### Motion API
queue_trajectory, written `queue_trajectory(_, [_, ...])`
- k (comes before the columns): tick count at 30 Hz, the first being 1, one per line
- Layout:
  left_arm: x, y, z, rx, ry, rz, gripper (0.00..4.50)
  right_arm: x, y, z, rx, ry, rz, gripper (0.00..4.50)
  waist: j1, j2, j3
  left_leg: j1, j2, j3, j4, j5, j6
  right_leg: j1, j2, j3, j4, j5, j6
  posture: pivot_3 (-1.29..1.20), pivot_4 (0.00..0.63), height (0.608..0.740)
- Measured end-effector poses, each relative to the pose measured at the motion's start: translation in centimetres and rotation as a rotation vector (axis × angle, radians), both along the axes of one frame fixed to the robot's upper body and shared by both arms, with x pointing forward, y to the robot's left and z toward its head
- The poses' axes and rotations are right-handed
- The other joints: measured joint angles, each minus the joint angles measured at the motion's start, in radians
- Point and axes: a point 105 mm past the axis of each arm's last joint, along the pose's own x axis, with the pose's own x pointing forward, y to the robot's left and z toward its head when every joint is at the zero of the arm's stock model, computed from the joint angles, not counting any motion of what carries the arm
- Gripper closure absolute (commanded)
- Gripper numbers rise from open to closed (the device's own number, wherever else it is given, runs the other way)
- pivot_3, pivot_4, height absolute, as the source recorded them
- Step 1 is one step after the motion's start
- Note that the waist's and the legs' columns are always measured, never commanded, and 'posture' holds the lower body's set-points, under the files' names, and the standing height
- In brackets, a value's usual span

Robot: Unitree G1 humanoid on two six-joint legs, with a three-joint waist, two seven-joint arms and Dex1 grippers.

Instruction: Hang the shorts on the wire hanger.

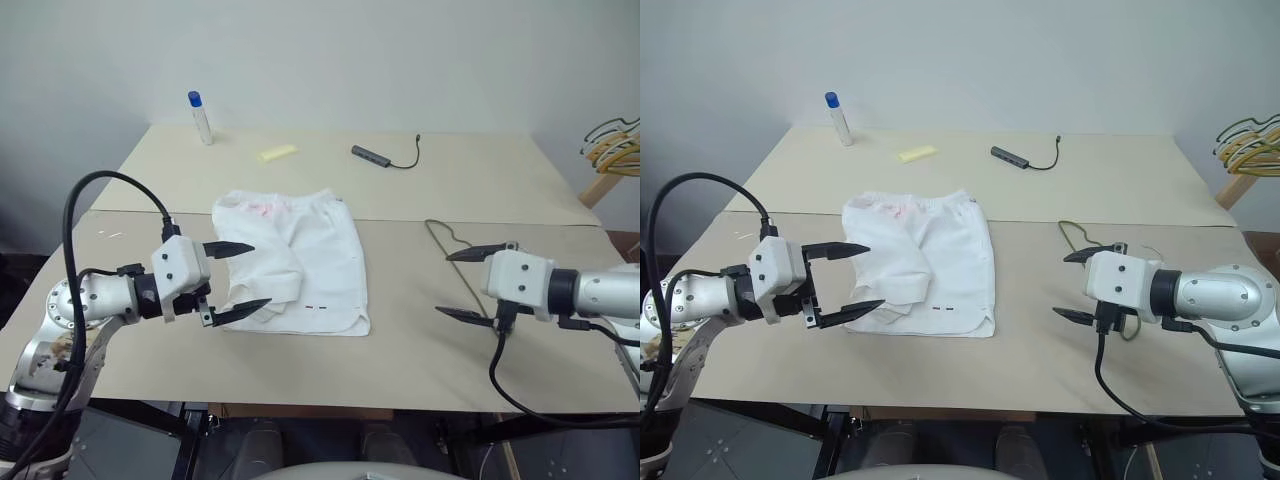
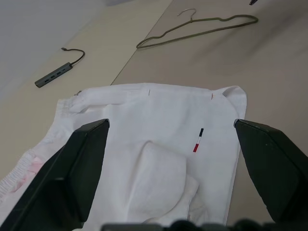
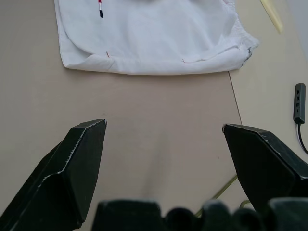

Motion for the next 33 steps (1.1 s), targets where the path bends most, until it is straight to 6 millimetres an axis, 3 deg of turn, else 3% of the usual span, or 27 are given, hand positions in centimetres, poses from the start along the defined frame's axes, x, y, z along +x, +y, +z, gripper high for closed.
queue_trajectory(20, [0.3,-0.8,-0.3,-0.034,-0.019,0.040,0.00,0.2,0.1,-0.1,-0.002,0.000,0.005,0.03,0.006,0.000,0.000,0.000,0.000,0.000,0.000,0.000,0.000,0.000,0.000,0.000,0.000,0.000,0.000,0.02,0.000,0.740])
queue_trajectory(22, [0.0,-1.4,-0.8,-0.041,-0.006,0.028,0.00,0.3,0.1,0.0,0.000,-0.005,0.000,0.03,0.005,0.000,0.000,0.000,0.000,0.000,0.000,0.000,0.000,0.000,0.000,0.000,0.000,0.000,0.000,0.01,0.000,0.740])
queue_trajectory(28, [-0.6,-6.3,-3.3,-0.154,0.119,-0.075,0.00,0.6,0.0,0.2,0.001,-0.023,-0.014,0.03,0.007,0.000,0.000,0.000,0.000,0.000,0.000,0.000,0.000,0.001,0.000,0.000,0.000,0.000,0.000,0.00,0.000,0.740])
queue_trajectory(33, [1.1,-10.2,-5.7,-0.061,0.156,-0.051,0.00,0.7,0.4,0.1,0.012,-0.033,-0.016,0.03,0.005,0.000,0.000,0.001,-0.001,0.000,0.000,0.000,0.000,0.002,0.000,0.001,-0.001,0.000,0.000,-0.01,0.000,0.740])
